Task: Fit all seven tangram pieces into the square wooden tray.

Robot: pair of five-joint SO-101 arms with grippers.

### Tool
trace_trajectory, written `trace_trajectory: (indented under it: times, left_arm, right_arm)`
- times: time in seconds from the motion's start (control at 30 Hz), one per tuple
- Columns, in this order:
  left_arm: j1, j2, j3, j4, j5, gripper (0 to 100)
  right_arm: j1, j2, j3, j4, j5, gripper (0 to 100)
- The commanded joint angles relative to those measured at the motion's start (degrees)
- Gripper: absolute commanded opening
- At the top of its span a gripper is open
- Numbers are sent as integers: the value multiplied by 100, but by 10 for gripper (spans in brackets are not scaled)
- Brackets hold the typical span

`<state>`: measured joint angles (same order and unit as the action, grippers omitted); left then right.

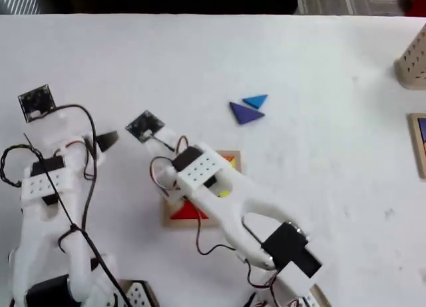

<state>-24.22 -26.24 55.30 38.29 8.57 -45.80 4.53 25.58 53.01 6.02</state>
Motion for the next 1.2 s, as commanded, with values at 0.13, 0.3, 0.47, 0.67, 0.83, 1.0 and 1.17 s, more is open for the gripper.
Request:
trace_trajectory:
  times: [0.13, 0.3, 0.47, 0.67, 0.83, 1.0, 1.17]
  left_arm:
    - [-4, -207, -246, -132, 35, 377]
    - [-4, -207, -246, -132, 35, 377]
    - [-4, -207, -246, -132, 35, 377]
    - [-4, -207, -237, -132, 35, 377]
    - [-4, -207, -237, -132, 35, 377]
    - [-4, -207, -237, -123, 35, 377]
    - [84, -207, -237, -105, 35, 377]
  right_arm:
    - [-84, -75, -97, -13, -35, 23]
    - [92, -84, 167, -22, -26, 19]
    - [391, -136, 308, -4, 79, 19]
    - [101, -866, 316, 356, 448, 19]
    - [224, -2141, 756, 637, 448, 22]
    - [884, -2273, 1407, -101, 176, 118]
    - [1675, -2211, 1433, -585, -484, 159]
